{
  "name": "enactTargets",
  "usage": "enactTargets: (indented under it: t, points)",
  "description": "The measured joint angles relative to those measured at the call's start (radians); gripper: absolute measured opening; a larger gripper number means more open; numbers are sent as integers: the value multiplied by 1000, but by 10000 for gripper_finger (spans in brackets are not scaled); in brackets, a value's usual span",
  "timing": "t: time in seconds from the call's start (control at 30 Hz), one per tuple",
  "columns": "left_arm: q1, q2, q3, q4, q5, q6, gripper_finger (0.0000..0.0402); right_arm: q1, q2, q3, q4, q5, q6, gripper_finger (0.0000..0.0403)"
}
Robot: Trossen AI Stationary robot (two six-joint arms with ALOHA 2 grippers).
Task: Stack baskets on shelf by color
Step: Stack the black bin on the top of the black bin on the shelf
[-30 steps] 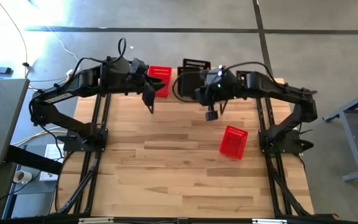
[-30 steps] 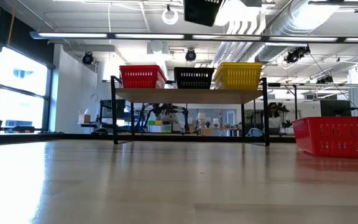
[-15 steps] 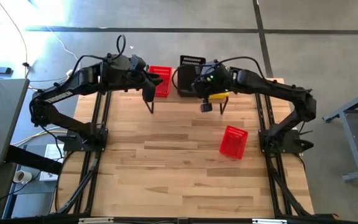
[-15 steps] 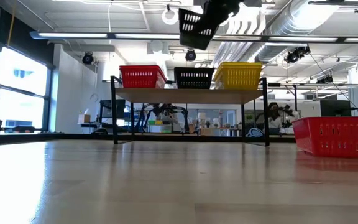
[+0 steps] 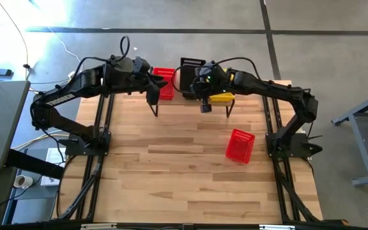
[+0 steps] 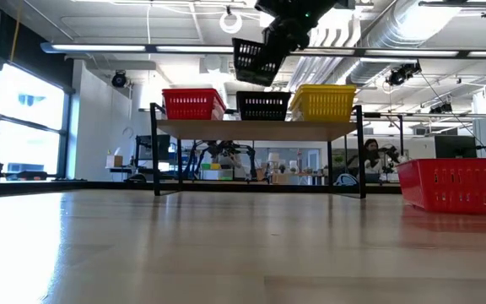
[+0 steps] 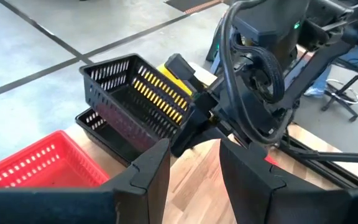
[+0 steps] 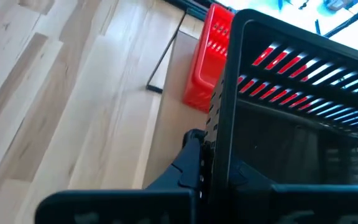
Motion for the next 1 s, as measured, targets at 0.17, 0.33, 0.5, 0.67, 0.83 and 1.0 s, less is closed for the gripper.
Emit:
enactTargets:
  t: [0.17,0.33,0.5,0.67,0.83,1.0]
  points:
    - [0,0,0,-17,-31,0,129,-21,2,2,-28,-3,4,0]
    - [0,0,0,-17,-50,0,129,-34,15,3,-55,-16,7,0]
    - [0,0,0,-16,-50,7,129,-37,31,3,-62,-23,5,0]
    - [0,0,0,-16,-50,27,129,-40,56,3,-63,-22,-24,0]
    - [0,0,0,-16,-47,26,129,-45,59,3,-69,-18,-27,0]
    - [0,0,0,-16,-47,26,129,-45,59,3,-77,-17,-48,0]
